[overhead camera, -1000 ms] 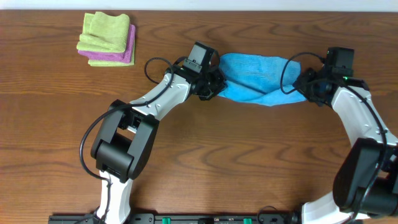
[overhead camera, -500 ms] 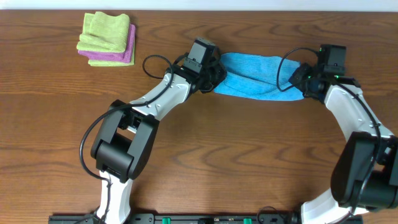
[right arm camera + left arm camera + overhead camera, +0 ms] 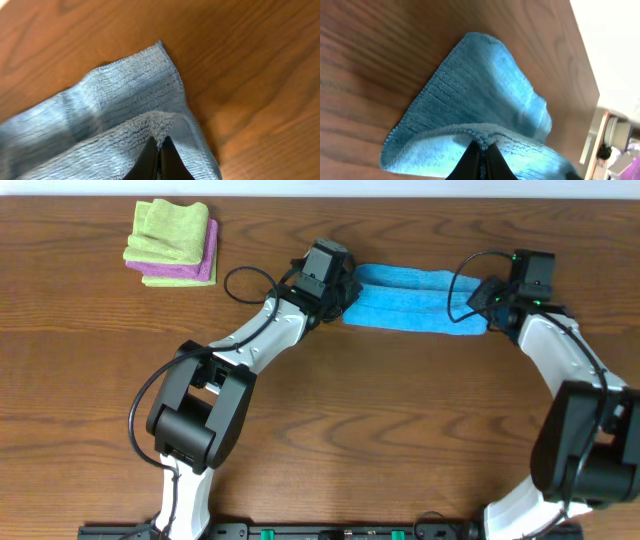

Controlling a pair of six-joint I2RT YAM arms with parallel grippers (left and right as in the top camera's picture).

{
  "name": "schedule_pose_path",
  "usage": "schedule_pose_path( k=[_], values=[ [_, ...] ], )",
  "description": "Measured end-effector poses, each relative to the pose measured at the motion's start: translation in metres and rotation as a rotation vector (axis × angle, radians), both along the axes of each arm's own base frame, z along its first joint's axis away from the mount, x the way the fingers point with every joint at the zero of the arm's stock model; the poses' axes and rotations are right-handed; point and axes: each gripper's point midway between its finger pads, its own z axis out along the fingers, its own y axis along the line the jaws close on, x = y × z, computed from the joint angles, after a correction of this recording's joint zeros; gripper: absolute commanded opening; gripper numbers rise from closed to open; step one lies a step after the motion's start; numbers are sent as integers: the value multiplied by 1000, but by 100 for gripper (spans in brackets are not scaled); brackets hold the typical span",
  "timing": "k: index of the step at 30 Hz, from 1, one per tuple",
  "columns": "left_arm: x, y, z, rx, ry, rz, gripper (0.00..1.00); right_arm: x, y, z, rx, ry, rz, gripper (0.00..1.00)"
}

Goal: Fold the cloth

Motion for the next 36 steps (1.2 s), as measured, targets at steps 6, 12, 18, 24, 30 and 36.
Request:
schedule_pose_path(
  k=[6, 12, 18, 24, 30, 36],
  values=[
    [10, 0, 8, -11, -47, 41, 6, 12, -2, 2, -8, -47, 2, 1],
    [12, -3, -1, -20, -37, 63, 6, 13, -2, 3, -10, -53, 4, 1],
    [14, -10, -25, -27, -18, 73, 6, 13, -4, 4, -23, -54, -5, 2],
    [22, -9, -20, -34, -51, 105, 6, 19, -7, 6, -38, -78, -5, 2],
    [25, -4, -20, -18, -65, 133, 6, 23, -7, -8, -38, -72, -5, 1],
    [29, 1, -20, 1, -78, 156, 80, 25, -9, -7, -46, -81, -6, 99]
  ],
)
